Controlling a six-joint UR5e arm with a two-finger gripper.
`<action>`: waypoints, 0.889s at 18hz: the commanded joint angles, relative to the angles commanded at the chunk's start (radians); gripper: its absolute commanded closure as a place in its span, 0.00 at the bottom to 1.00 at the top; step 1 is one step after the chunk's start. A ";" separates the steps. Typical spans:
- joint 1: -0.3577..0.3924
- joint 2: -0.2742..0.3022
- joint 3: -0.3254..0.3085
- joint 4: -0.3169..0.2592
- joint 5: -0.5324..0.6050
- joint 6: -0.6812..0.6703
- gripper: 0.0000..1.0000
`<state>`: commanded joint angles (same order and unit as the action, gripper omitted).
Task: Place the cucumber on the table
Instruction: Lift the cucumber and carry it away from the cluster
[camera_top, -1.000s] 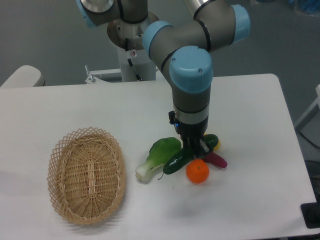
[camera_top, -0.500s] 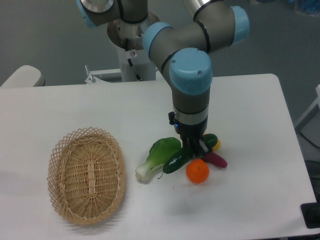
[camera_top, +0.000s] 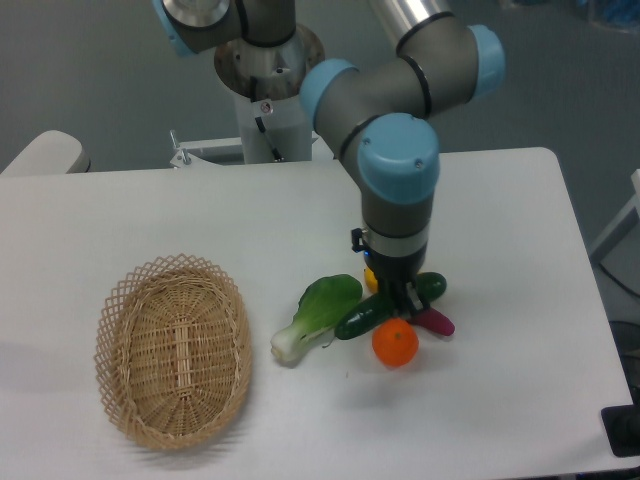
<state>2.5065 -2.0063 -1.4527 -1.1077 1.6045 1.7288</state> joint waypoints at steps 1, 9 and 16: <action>0.000 -0.017 0.002 0.021 0.000 -0.002 0.74; -0.058 -0.133 0.031 0.212 -0.008 -0.139 0.74; -0.104 -0.230 0.071 0.269 -0.012 -0.244 0.74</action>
<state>2.4022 -2.2364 -1.3821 -0.8391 1.5923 1.4851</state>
